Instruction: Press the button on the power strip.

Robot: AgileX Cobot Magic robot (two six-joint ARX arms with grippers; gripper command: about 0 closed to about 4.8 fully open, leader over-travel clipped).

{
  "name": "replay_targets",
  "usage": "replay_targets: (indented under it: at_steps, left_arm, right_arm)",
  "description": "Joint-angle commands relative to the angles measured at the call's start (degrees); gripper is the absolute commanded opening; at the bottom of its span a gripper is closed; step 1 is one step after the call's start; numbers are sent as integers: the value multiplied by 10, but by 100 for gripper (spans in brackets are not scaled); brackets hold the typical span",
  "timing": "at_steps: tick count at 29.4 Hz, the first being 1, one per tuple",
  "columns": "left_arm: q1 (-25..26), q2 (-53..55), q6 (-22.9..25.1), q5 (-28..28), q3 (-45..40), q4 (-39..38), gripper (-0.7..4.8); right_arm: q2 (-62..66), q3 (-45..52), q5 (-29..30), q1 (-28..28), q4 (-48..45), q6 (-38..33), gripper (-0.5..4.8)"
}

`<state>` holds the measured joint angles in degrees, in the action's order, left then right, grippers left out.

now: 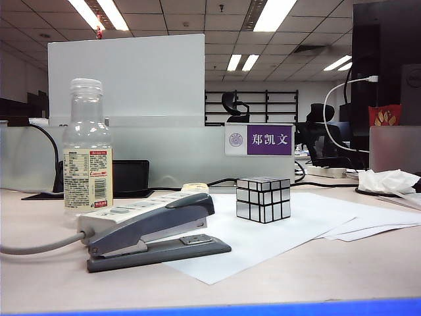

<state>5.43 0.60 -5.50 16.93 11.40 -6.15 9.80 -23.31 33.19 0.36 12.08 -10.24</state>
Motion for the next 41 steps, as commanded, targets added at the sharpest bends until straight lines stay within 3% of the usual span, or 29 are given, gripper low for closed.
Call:
replay_targets:
  at_steps: [1,4,8,10,16,19,23,27,32,36,41]
  left_arm:
    - [0,10,23,2,40,-6,-5]
    - [0,59,67,-2,94,-36,-5]
    - [0,145,75,-2,154,-105,-5]
    - [0,202,76,-1,194,-136,-5]
    - [0,262,76,21,248,-153,-5]
    - [0,301,92,49,274,-172,-5]
    - [-1,366,104,50,310,-223,-5]
    - [-4,429,134,52,331,-255,-5]
    - [-55,482,141,51,333,-241,-5]
    - [-142,531,162,33,342,-221,-5]
    - [-257,612,184,-114,383,-241,-5]
  right_arm:
    - [52,-52,49,1,52,50,0]
    - [114,-105,67,1,80,60,0]
    - [179,-145,106,2,121,65,0]
    - [222,-169,137,13,180,100,0]
    - [289,-202,129,76,287,165,0]
    - [304,-205,111,122,286,167,0]
    - [304,-206,57,176,266,167,0]
    - [306,-209,38,208,248,166,0]
    - [310,-210,38,212,218,162,0]
    - [321,-210,38,212,202,162,0]
    - [336,-210,38,212,189,162,0]
